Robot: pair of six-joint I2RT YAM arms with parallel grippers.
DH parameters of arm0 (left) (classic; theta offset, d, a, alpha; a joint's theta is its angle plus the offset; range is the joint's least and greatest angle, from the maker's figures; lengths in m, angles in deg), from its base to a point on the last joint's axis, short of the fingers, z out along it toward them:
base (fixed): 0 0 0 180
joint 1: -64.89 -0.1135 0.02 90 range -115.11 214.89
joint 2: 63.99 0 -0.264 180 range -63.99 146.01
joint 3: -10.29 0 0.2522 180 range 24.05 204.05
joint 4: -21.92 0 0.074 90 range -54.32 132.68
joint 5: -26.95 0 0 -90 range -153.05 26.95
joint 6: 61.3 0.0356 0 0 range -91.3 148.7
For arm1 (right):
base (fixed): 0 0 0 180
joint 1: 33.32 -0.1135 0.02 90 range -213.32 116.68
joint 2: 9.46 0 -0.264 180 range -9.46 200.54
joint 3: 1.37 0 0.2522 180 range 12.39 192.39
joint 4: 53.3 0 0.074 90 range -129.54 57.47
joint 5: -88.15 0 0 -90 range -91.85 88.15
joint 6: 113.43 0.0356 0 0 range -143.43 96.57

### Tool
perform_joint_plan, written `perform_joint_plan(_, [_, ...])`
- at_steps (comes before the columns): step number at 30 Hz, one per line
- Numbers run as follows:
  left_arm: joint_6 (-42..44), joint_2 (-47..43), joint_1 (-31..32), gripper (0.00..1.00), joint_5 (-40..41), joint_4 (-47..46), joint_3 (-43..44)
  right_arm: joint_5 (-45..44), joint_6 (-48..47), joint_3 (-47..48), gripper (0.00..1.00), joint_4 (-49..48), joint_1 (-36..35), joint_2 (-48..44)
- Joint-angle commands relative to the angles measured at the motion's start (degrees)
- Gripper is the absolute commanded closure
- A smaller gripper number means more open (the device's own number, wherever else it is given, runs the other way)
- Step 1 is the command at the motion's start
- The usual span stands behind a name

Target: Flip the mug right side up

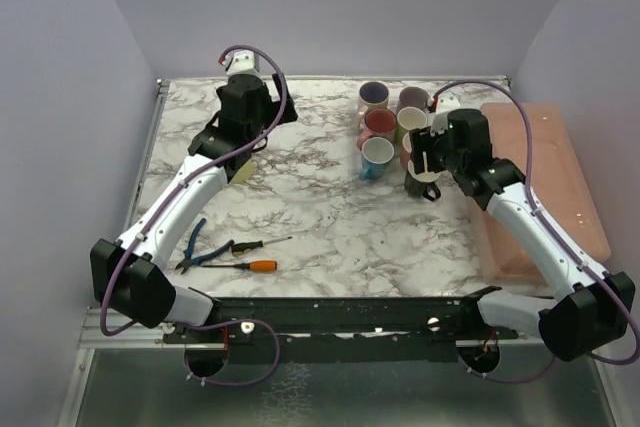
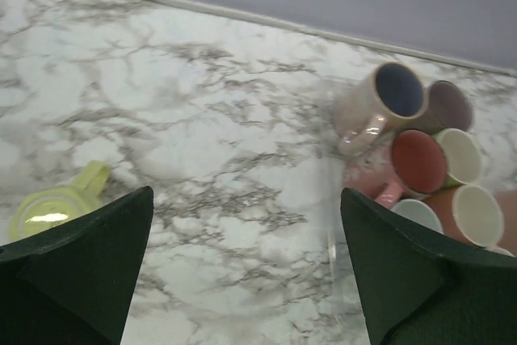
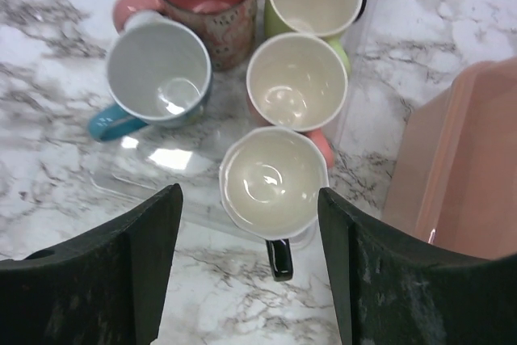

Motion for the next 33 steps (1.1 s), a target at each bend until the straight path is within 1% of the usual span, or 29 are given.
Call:
perform_joint_plan(1, [-3.07,-0.25,-0.11,0.02,19.93,7.66,-2.15,5.56,7.24,4.04,0.28,0.12,0.32,-1.06])
perform_joint_plan(3, [-5.48,0.74,-0.76,0.02,23.79,10.06,-2.65,6.47,9.6,4.71,0.28,-1.1,0.3,-0.93])
perform_joint_plan(6, [-7.08,2.68,-4.15,0.01,23.39,12.68,-2.59,9.84,12.06,5.53,0.28,-2.63,0.32,-0.51])
perform_joint_plan(9, [-6.98,5.55,-9.24,0.04,19.58,14.51,-2.08,10.92,13.72,6.4,0.28,-3.04,0.32,0.61])
perform_joint_plan(11, [-5.85,7.9,-12.98,0.06,15.32,15.48,-0.95,11.68,14.27,6.86,0.28,-2.96,0.32,1.29])
perform_joint_plan(13, [-3.81,10.7,-15.69,0.07,10.38,16.22,1.09,12.18,15.15,6.91,0.28,-3.09,0.25,1.9])
perform_joint_plan(15, [-1.45,14.51,-17.06,0.09,6.96,18.82,5.12,12.66,15.88,6.56,0.29,-3.27,0.31,2.12])
perform_joint_plan(21, [3.76,29.45,-17.55,0.2,1.22,30.32,22.54,13.75,17.74,5.24,0.29,-3.95,0.24,2.15])
perform_joint_plan(25, [5.73,37.01,-17.56,0.23,-1.03,36.34,30.78,15.99,17.75,3.38,0.29,-5.14,0.24,1.26])
perform_joint_plan(29, [7.87,41.4,-17.39,0.26,-4.04,40.58,35.87,21.31,17.65,0.04,0.29,-8.92,0.23,-0.32])
perform_joint_plan(33, [11.29,42.88,-16.13,0.27,-4.69,42.29,37.33,22.44,17.93,-0.6,0.29,-9.33,0.21,-0.26])
